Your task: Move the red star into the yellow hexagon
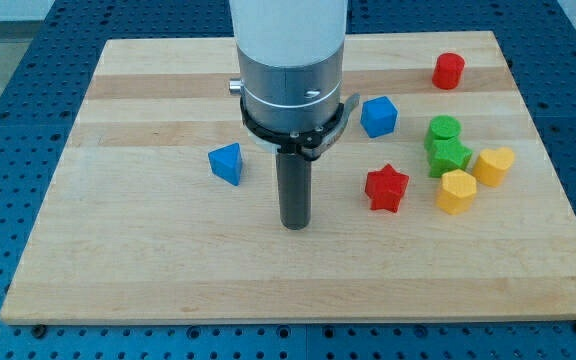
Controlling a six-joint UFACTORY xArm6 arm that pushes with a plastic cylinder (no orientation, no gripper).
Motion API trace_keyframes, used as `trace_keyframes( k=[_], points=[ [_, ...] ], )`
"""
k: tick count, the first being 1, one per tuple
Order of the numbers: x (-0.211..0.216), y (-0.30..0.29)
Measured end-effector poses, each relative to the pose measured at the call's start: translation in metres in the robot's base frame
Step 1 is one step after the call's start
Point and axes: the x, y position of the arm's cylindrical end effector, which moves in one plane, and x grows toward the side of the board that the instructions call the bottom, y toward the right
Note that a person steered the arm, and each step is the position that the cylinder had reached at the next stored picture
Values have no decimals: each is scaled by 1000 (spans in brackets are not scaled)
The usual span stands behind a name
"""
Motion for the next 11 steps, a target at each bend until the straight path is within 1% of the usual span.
trace_keyframes(
  k=[1, 2, 4, 5, 6, 7, 8, 9, 10, 11],
  points=[
    [7, 49],
    [7, 56],
    [7, 23],
    [8, 33],
    [8, 82],
    [8, 94],
    [8, 76],
    [25, 19],
    [-9, 39],
    [-15, 49]
  ],
)
